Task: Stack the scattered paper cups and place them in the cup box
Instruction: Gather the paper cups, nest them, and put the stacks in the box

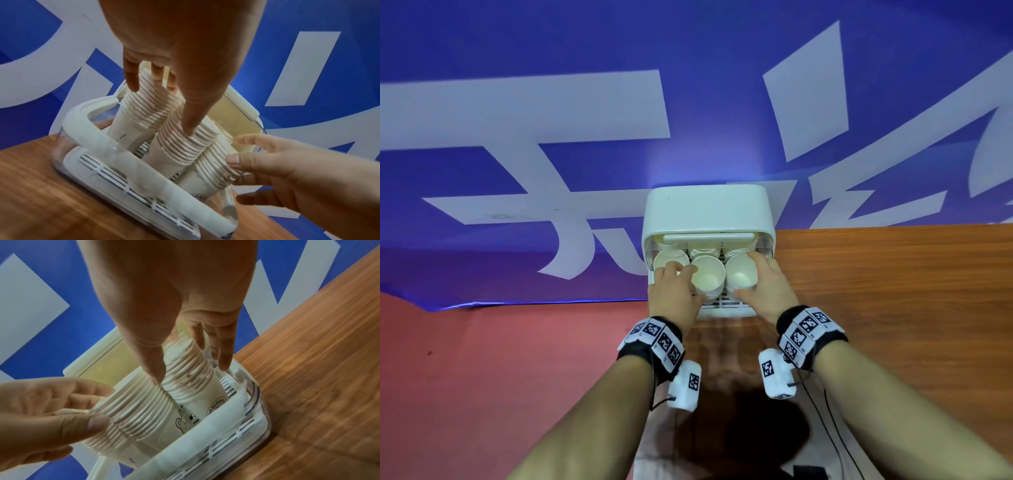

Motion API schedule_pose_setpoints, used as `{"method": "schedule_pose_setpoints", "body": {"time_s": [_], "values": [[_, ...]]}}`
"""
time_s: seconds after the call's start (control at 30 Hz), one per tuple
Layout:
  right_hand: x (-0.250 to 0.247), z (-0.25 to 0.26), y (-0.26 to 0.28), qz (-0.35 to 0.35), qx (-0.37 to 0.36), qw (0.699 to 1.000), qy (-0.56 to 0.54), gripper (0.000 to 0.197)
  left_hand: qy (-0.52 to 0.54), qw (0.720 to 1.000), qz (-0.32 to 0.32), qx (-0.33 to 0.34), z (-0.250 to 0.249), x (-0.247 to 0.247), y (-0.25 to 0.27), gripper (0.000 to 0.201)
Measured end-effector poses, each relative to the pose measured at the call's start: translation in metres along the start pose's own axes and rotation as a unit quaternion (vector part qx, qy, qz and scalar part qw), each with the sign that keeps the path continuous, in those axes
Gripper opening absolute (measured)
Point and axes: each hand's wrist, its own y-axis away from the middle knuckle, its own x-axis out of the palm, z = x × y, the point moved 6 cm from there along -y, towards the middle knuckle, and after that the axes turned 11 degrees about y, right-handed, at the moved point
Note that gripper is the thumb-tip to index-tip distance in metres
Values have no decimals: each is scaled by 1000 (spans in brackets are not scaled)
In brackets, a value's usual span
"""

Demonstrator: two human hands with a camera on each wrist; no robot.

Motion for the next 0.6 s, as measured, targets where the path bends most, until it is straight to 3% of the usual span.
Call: {"method": "schedule_pose_setpoints", "body": {"time_s": [0.2, 0.3, 0.37, 0.43, 0.53, 0.6], "values": [[-8, -5, 14, 3, 36, 999, -31, 67, 114, 987, -110, -22, 10, -22, 19, 44], [-7, -12, 17, 17, 92, 993, -71, 65, 242, 958, -100, -119, 27, -23, 25, 27], [-2, -16, 16, 34, 132, 984, -113, 69, 323, 921, -60, -211, 33, -18, 30, 25], [4, -20, 13, 52, 170, 969, -170, 69, 431, 858, -4, -281, 31, -9, 35, 29], [14, -21, 8, 98, 209, 936, -265, 66, 548, 762, 88, -334, 21, 7, 38, 35], [19, -20, 3, 121, 217, 923, -294, 64, 591, 720, 126, -342, 15, 18, 33, 44]]}}
